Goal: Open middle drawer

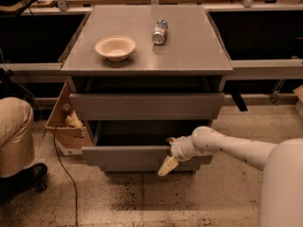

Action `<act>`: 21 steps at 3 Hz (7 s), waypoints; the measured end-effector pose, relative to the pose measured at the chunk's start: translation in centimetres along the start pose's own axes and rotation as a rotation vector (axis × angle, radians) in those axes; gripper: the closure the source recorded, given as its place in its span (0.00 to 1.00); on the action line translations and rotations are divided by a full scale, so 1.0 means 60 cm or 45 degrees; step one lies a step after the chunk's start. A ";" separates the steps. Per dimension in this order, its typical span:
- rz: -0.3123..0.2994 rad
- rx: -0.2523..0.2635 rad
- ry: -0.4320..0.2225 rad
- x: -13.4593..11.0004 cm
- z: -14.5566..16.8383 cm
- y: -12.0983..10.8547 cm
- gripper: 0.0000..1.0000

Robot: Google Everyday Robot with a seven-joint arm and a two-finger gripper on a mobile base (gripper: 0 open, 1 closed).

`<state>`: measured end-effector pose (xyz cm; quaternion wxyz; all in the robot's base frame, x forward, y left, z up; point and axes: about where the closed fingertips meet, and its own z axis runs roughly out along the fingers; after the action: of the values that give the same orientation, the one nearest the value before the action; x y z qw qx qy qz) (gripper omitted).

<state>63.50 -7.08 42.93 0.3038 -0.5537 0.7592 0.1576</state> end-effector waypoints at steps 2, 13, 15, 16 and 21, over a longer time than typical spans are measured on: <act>0.062 -0.127 -0.014 0.000 0.000 0.060 0.29; 0.097 -0.329 0.177 0.046 -0.132 0.080 0.65; 0.232 -0.293 0.083 0.091 -0.091 0.059 1.00; 0.316 -0.303 0.003 0.107 -0.047 0.065 1.00; 0.392 -0.605 -0.195 0.044 0.035 0.200 1.00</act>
Offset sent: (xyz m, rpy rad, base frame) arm -0.0877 0.0324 -0.0185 0.1027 0.2568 0.0909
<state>52.36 -3.79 38.46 0.1948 -0.4741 0.7509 0.4165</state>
